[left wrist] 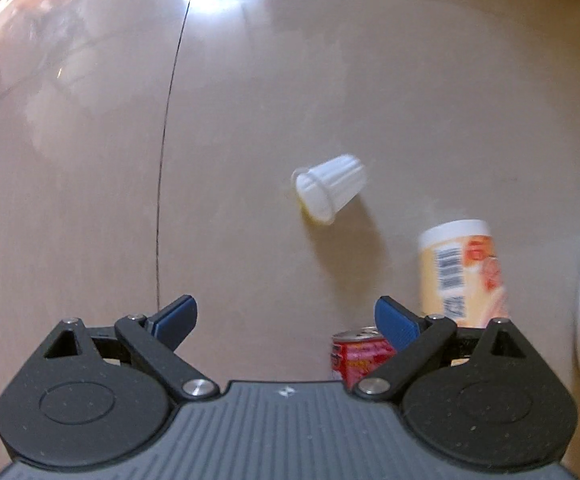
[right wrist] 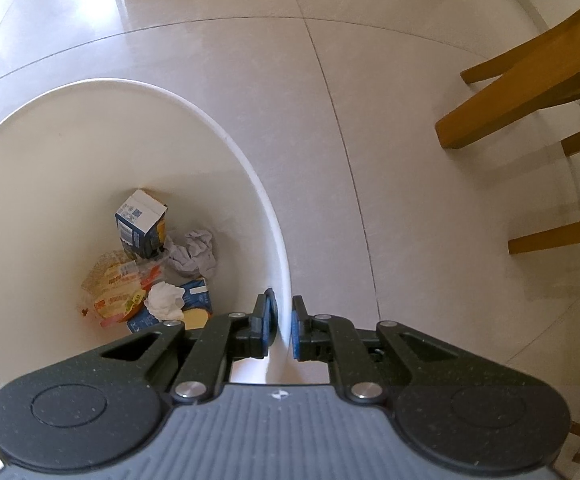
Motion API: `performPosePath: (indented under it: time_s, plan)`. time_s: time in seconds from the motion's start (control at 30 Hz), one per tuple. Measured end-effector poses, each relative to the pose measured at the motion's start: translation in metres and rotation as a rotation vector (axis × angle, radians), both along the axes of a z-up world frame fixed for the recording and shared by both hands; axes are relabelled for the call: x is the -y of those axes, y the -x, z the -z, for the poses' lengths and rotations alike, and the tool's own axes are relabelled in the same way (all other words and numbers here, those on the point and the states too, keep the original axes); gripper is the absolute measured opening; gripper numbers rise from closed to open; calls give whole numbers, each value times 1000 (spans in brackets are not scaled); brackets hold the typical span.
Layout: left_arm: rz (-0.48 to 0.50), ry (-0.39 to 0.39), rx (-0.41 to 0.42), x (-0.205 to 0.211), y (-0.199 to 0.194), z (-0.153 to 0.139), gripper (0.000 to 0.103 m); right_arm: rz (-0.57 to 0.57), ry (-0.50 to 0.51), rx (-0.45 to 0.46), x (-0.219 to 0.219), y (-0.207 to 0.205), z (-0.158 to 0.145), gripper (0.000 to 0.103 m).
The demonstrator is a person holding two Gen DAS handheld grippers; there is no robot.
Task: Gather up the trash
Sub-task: 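Move the left tool back toward the red can and drink cup, then lower the left tool onto the red drink can and close it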
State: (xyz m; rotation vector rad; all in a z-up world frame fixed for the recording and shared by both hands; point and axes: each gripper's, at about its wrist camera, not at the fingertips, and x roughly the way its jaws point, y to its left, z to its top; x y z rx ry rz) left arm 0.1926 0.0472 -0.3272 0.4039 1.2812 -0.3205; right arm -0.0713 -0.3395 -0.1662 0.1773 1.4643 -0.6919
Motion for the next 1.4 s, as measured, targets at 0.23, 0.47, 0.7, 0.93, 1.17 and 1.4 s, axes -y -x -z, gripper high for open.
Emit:
performPosePath:
  time_s: [0.23,0.47,0.7,0.93,1.17,1.4]
  plan:
    - [36,-47,-36,-5,6,19,96,-9,0,-8,-2,-1,0,13]
    - [22,-87,-73,-36,19,23,96,-2,-4,-8,0,0,-1,13]
    - [28,-31,-36,-57,36,-3,96,-6,-9,-13,1,-1,-1,13]
    - [276,115,-21,-39,58,-36,100,-2,-11,-10,1,0,-1,13]
    - [524,62,-95,-17,99,-6,100,-4,-5,-2,-1,2,-1,13]
    - [586,-21,-90,-19,114,20,100,-20,3,-10,-4,2,-1,14]
